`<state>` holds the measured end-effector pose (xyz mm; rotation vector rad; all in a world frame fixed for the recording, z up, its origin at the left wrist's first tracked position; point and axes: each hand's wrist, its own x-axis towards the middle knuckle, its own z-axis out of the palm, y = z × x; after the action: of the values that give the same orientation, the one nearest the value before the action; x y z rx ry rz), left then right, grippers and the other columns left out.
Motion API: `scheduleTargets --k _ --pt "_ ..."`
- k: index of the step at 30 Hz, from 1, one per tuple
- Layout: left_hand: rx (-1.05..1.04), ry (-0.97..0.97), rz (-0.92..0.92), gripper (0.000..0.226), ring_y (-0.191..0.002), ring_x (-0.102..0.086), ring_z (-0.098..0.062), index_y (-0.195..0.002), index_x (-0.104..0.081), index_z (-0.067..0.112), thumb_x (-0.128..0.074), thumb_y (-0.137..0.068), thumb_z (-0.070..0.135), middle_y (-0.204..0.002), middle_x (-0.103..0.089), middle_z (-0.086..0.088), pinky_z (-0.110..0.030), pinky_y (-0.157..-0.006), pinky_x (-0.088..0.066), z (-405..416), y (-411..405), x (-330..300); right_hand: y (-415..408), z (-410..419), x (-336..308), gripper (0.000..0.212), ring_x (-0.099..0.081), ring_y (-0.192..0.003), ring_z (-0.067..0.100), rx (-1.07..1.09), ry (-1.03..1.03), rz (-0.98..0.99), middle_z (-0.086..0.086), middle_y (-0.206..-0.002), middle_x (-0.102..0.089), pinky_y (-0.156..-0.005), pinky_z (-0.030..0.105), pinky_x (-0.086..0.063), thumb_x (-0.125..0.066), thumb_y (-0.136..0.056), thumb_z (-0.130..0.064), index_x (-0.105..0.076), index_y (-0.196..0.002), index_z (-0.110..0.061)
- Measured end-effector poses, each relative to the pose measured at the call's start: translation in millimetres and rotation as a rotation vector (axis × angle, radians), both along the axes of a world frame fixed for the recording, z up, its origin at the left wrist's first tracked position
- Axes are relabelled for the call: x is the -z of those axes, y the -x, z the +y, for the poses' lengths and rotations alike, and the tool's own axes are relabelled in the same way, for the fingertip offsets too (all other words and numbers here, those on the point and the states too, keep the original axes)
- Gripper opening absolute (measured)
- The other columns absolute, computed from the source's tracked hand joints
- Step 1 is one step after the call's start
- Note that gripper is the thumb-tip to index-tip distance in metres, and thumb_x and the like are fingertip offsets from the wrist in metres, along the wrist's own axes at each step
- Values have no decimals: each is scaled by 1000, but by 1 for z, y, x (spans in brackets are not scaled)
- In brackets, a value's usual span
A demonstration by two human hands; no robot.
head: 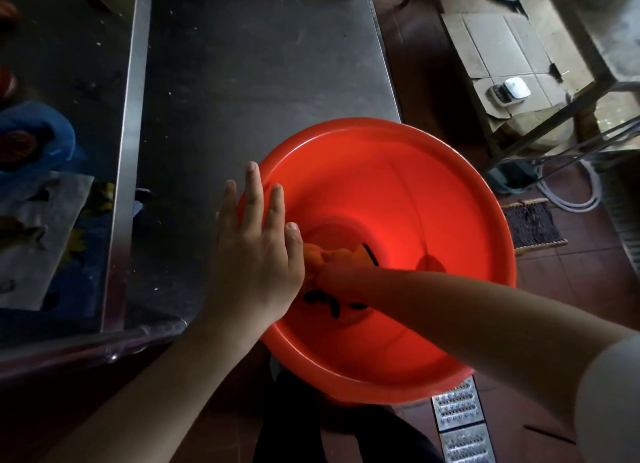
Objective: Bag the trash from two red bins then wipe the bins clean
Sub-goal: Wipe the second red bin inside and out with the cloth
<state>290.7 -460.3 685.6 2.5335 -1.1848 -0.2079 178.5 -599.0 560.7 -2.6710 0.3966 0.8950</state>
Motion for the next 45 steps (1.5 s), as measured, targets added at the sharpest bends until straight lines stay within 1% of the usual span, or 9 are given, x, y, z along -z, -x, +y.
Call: scheduleTargets --k 4,8,14,19,24,31,35,39,45 --pt "6 41 29 61 -150 4 -28 -154 -25 15 -15 -100 42 -164 1 -7 -48 -121 -9 -1 -2 0 0 -10 -23 43 -62 -96 20 114 -5 -55 -8 -126 -65 -90 54 -44 -41 -85 -63 -45 -126 -50" --pt "-6 124 36 58 -151 2 -23 -149 -38 14 -19 -99 37 -163 -12 -7 -49 -122 -6 0 3 -9 4 -17 -63 42 -52 -124 42 135 -103 -50 21 -150 -40 -103 59 -44 -46 -104 -23 -48 -143 -9" --pt "165 195 -286 44 -148 -20 -24 -126 -63 11 -34 -98 30 -149 -46 -6 -54 -118 -20 17 63 -39 36 -42 -142 50 -17 -151 30 176 5 -311 2 -166 -16 -119 52 -24 -41 -104 -30 -36 -154 -31" --pt "265 333 -386 27 -123 -54 -27 -108 -72 10 -55 -90 21 -119 -68 -4 -45 -102 -42 17 171 -46 77 -53 -211 54 -20 -148 33 50 96 -536 -2 -168 -3 -113 47 -38 -47 -103 -15 -38 -153 -31" --pt "274 258 -368 36 -111 -56 -23 -119 -63 13 -57 -89 32 -117 -62 -1 -36 -96 -47 -7 252 -34 131 -69 -259 68 -16 -148 31 34 197 -627 -8 -167 4 -114 49 -35 -58 -98 -10 -33 -153 -40" --pt "118 -35 -303 48 -94 -61 -27 -130 -59 12 -71 -84 19 -103 -63 -4 -38 -79 -51 -33 275 -15 219 -92 -245 63 -32 -135 35 125 212 -737 -10 -166 2 -107 43 -44 -62 -97 -16 -42 -146 -49" --pt "74 53 -319 24 -83 -61 -27 -100 -69 18 -75 -76 15 -87 -63 0 -38 -70 -48 -35 262 -29 259 -90 -206 74 -33 -136 32 263 111 -784 -13 -165 -4 -102 42 -51 -65 -91 -1 -45 -144 -49" --pt "30 221 -220 31 -101 -57 -29 -121 -65 13 -64 -90 16 -105 -65 -5 -41 -86 -46 -37 221 -59 276 -82 -182 67 -30 -145 27 331 -62 -792 -19 -162 -17 -108 15 -35 -58 -95 -6 -42 -148 -44" --pt "-128 433 134 39 -122 -54 -28 -135 -55 2 -56 -99 14 -132 -59 -16 -12 -95 -32 -37 176 -110 264 -63 -177 85 -35 -140 31 319 72 -728 -9 -168 -6 -110 41 -41 -43 -85 11 -45 -144 -50"
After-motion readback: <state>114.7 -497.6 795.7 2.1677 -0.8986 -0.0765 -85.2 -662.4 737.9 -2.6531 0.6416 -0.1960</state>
